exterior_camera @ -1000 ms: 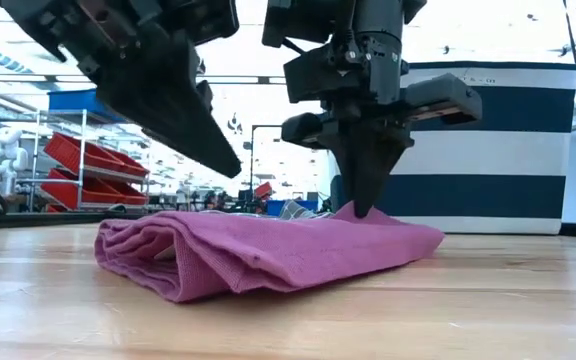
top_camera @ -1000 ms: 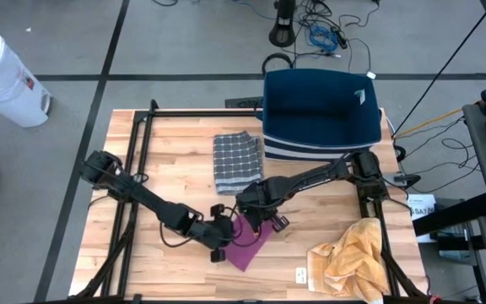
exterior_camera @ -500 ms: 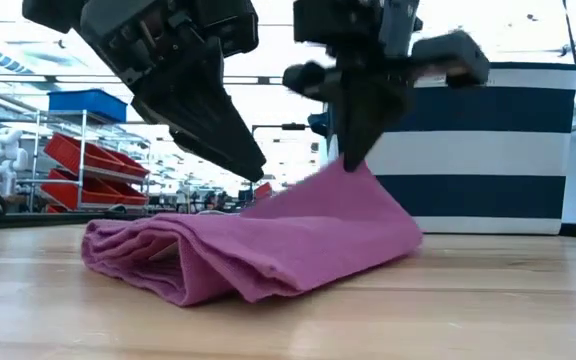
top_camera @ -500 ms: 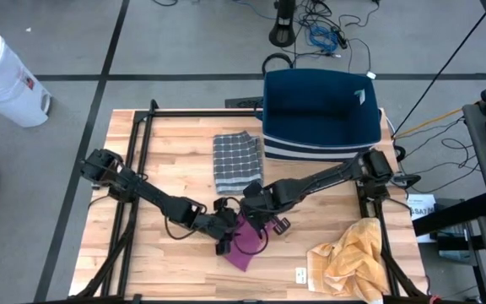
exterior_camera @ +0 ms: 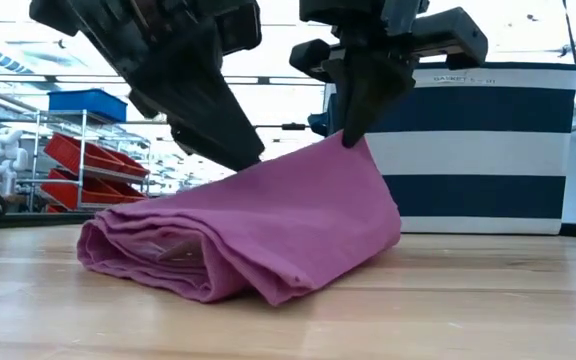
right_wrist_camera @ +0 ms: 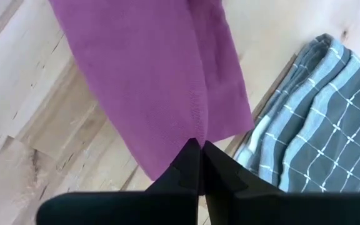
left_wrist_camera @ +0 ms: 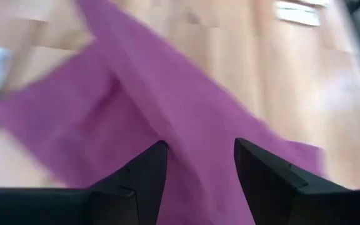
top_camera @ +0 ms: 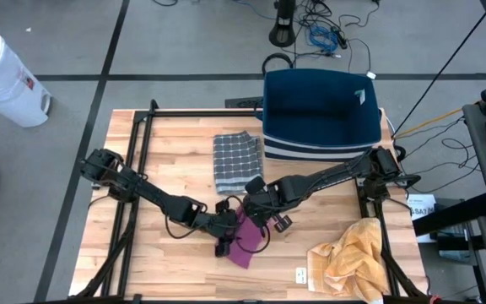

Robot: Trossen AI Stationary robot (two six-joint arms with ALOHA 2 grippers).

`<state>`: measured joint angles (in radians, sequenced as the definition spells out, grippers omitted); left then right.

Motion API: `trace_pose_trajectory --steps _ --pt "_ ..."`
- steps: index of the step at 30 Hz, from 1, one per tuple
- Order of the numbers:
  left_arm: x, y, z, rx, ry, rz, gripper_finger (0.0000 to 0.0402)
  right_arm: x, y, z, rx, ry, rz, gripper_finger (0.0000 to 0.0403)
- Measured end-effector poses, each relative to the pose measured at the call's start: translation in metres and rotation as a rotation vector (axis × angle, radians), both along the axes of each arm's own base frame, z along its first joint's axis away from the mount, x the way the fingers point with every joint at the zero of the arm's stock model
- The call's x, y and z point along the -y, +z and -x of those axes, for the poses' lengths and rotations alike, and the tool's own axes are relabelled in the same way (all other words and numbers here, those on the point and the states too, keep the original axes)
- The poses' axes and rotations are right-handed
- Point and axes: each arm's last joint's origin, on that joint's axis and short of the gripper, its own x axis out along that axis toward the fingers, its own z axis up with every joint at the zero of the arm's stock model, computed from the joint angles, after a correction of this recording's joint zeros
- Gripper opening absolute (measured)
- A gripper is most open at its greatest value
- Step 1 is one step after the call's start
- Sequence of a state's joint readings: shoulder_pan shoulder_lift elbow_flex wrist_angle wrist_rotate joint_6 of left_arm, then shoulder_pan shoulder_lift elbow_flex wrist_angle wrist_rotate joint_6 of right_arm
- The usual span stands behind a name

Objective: Fold towel
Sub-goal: Fold the pink towel

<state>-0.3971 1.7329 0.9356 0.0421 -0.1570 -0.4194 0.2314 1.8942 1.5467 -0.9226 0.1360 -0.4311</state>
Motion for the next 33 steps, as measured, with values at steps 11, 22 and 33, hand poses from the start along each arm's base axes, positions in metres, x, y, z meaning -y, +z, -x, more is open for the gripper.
trace_pose_trajectory --steps 11,22,33 --pt "0.014 -0.034 -0.001 -0.125 0.025 0.117 0.0193 0.000 0.000 0.000 -0.001 -0.004 0.020 0.0000" --pt "0.025 -0.034 0.004 -0.129 0.020 0.124 0.0150 0.000 0.000 0.000 0.003 -0.004 0.019 0.0000" --pt "0.033 -0.034 0.011 -0.154 0.018 0.135 0.0117 0.000 0.000 0.000 0.002 -0.004 0.015 0.0000"
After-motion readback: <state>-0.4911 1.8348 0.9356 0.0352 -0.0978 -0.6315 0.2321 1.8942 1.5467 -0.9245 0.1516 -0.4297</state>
